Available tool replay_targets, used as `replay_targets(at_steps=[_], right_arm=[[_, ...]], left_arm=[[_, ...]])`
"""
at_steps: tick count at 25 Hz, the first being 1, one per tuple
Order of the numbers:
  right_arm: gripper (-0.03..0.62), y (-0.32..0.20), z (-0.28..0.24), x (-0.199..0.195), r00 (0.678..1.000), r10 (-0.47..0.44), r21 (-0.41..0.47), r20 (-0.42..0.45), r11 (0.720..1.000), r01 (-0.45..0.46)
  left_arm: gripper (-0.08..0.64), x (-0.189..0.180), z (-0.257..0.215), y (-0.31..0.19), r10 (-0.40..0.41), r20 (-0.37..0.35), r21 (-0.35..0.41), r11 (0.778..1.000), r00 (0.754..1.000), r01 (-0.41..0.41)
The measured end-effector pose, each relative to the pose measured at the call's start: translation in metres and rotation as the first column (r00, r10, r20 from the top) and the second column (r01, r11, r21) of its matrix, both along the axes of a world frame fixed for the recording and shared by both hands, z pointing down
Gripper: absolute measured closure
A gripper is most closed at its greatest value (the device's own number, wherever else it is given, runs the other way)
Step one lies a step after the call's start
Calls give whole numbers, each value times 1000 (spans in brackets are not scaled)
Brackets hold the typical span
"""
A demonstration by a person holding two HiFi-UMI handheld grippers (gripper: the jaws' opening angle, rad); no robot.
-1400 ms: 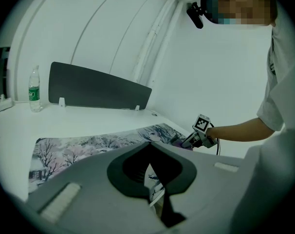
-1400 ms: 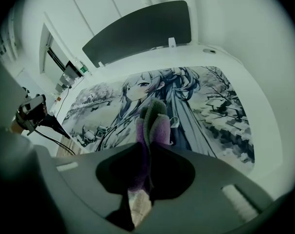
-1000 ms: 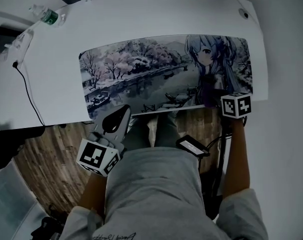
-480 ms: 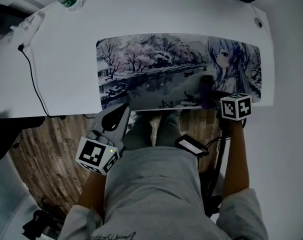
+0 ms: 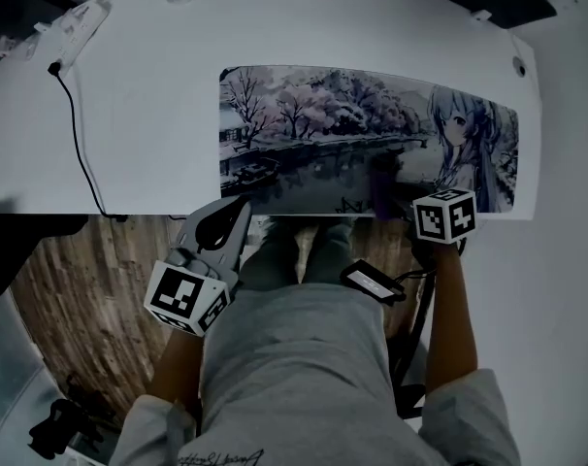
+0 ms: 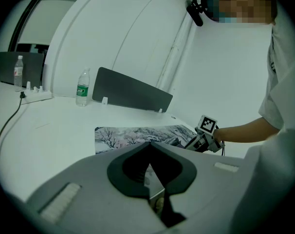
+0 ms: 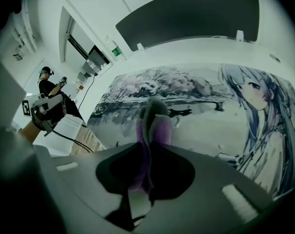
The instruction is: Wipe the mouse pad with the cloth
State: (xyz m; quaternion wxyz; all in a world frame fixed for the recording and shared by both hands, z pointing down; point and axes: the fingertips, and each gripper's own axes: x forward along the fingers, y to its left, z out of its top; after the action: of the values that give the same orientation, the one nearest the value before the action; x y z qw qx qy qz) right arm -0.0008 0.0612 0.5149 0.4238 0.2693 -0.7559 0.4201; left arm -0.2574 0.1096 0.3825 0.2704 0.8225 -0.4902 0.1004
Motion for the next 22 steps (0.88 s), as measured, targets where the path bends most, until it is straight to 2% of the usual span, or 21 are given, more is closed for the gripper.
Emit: replay_targets(at_steps=[11, 22], right_arm=[[525, 19, 0, -94, 985, -145, -32, 94, 988, 148], [525, 40, 0, -169, 947, -278, -31, 162, 958, 286]], left_arm=[[541, -37, 5, 3, -49, 12, 3, 999, 999, 49], [541, -69, 5, 16, -124, 23, -4, 992, 992, 124]])
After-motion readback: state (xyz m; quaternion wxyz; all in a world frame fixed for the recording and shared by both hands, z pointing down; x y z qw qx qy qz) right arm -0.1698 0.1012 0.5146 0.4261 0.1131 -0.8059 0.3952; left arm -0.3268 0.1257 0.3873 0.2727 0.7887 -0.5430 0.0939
